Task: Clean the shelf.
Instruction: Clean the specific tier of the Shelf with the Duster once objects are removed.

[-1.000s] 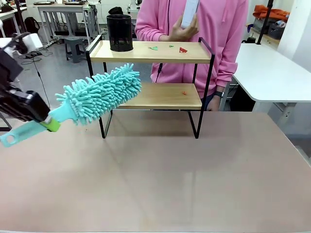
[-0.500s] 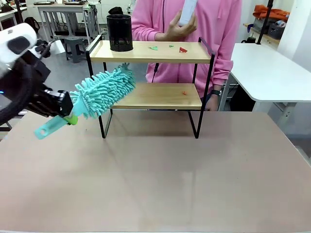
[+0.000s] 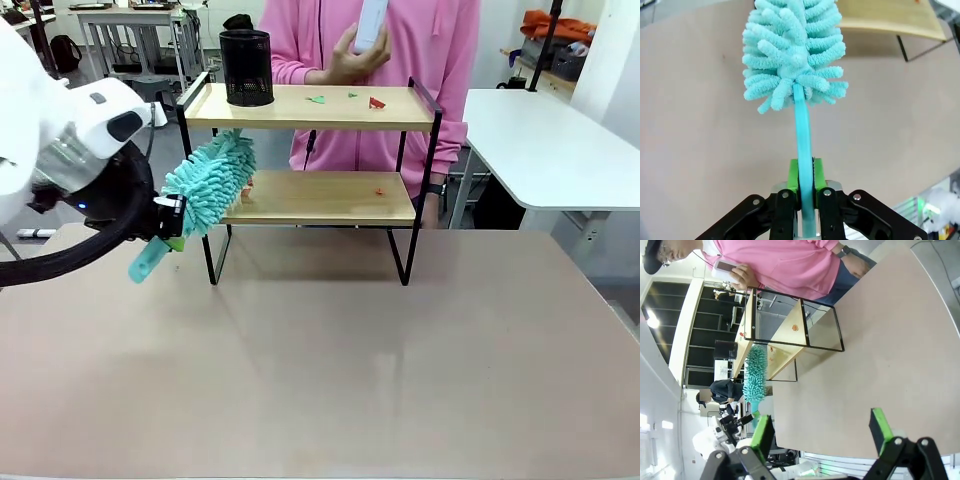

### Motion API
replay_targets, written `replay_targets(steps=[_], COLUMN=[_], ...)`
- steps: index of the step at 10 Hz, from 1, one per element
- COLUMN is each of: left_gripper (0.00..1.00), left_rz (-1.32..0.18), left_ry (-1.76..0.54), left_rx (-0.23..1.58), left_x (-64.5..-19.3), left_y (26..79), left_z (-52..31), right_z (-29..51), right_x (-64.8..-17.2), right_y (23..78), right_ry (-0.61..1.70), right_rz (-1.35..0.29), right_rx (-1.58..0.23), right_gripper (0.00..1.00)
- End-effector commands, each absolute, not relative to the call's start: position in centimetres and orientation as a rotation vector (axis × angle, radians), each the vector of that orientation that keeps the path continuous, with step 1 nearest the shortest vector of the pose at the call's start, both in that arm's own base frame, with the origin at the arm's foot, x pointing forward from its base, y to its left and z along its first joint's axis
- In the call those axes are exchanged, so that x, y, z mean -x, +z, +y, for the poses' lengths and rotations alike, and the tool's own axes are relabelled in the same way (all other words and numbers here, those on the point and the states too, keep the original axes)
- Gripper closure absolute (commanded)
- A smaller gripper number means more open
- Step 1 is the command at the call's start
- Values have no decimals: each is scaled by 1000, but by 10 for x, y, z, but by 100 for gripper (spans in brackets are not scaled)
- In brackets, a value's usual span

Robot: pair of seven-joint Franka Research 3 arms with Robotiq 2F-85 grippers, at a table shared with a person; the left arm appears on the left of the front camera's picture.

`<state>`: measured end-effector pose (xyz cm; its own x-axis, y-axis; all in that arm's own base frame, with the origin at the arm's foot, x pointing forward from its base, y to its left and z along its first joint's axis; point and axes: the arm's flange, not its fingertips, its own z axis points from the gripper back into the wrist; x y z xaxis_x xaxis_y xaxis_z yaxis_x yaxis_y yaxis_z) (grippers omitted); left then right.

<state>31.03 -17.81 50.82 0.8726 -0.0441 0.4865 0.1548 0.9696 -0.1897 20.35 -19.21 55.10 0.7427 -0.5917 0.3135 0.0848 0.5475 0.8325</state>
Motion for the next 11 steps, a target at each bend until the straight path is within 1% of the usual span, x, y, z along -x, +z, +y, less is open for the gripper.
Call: replay_targets(steps=[1, 7, 11], left_gripper=[88, 88, 88], left_rz=[-545, -495, -475], left_ry=[-29, -41, -124], left_rx=[197, 160, 178], left_x=[-301, -323, -336], left_y=[477, 463, 472], left_z=[-180, -200, -245], right_z=[-192, -192, -192], right_x=[-205, -205, -205], right_y=[552, 552, 552], right_ry=[-410, -410, -410], right_rz=[-650, -650, -650], right_rx=[-930, -930, -930], right_gripper=[0, 0, 0])
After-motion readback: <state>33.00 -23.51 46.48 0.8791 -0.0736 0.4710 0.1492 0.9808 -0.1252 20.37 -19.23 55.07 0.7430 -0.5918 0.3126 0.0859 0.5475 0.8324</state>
